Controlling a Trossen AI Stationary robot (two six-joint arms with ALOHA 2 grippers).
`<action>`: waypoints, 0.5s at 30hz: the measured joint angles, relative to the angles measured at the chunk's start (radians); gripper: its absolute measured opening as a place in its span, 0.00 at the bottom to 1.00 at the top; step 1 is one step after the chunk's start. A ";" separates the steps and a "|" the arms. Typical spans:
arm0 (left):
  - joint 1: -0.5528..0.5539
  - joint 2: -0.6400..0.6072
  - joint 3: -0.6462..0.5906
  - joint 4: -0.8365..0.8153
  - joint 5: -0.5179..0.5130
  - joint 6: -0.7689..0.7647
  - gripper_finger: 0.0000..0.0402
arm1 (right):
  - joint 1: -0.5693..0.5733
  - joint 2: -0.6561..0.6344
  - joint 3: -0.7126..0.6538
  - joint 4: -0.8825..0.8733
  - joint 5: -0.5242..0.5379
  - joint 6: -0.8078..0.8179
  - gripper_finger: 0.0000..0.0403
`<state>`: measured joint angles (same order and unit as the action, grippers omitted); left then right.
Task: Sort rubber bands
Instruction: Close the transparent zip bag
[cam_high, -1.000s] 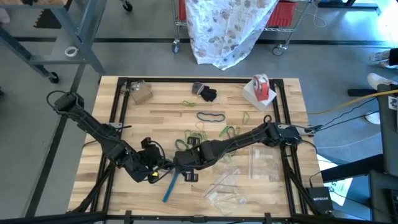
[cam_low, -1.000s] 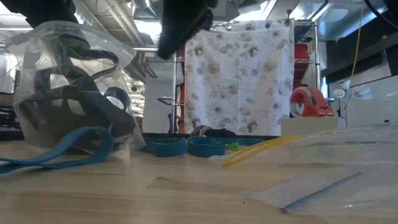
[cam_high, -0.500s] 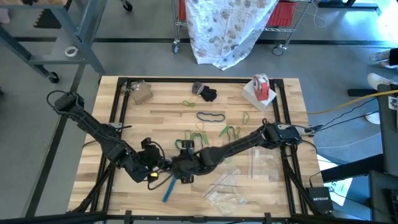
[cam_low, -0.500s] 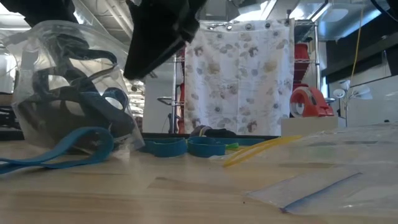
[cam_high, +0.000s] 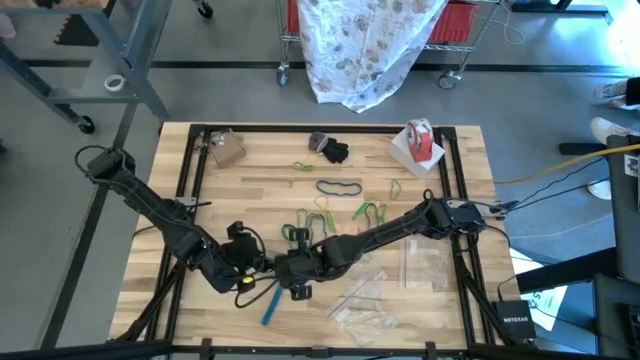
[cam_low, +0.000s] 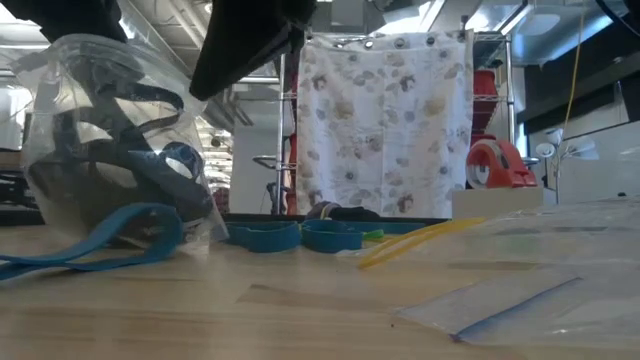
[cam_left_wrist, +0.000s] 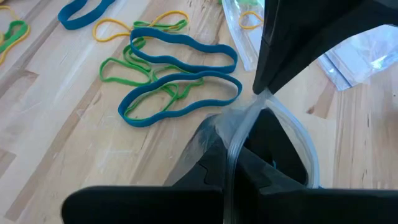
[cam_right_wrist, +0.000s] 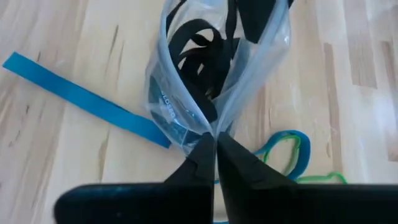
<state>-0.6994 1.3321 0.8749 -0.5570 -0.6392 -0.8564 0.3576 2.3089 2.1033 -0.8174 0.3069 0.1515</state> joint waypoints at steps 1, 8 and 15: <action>0.000 0.000 0.000 -0.001 0.000 0.000 0.00 | 0.000 0.000 0.000 -0.002 0.013 0.000 0.03; 0.000 0.000 0.000 0.001 0.000 0.026 0.00 | 0.002 -0.075 -0.001 -0.036 0.002 -0.006 0.00; 0.001 -0.001 0.018 -0.004 0.000 0.072 0.09 | 0.000 -0.081 -0.005 -0.060 -0.038 0.011 0.00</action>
<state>-0.6985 1.3306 0.8932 -0.5612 -0.6387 -0.7843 0.3576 2.2282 2.0979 -0.8773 0.2691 0.1622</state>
